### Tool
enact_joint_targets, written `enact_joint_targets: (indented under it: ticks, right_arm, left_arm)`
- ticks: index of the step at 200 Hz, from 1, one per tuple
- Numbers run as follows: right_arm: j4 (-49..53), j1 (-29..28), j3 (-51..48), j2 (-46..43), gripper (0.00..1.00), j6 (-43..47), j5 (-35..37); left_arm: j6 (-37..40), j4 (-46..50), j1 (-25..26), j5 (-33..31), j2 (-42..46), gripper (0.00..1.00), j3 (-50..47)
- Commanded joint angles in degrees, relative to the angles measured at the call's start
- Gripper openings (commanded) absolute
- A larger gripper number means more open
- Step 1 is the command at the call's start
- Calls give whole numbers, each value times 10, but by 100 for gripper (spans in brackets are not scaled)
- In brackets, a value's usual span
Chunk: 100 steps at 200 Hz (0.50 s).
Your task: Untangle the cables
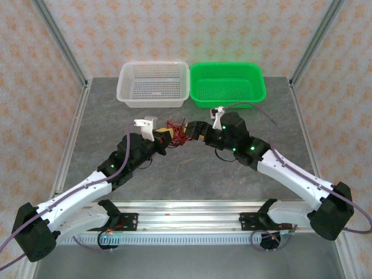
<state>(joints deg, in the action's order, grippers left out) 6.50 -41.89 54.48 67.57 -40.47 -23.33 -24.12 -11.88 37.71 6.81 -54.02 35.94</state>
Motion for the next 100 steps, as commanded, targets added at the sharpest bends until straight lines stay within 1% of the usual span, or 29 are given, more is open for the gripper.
enact_joint_targets:
  ticks: [1,27,57,80,100]
  right_arm:
    - [8,-19,-2,16,89,-40,24]
    - [23,-41,9,29,89,-46,42]
    - [31,-60,24,45,82,-37,59]
    - [20,-71,26,62,77,-29,61]
    - [13,-87,38,78,75,-10,69]
  left_arm:
    - [14,7,-2,-19,8,0,28]
    - [11,18,-2,-32,8,0,36]
    - [-9,36,-2,-45,3,0,53]
    - [-31,56,-2,-41,-4,0,76]
    - [-45,76,-2,-38,-12,0,95]
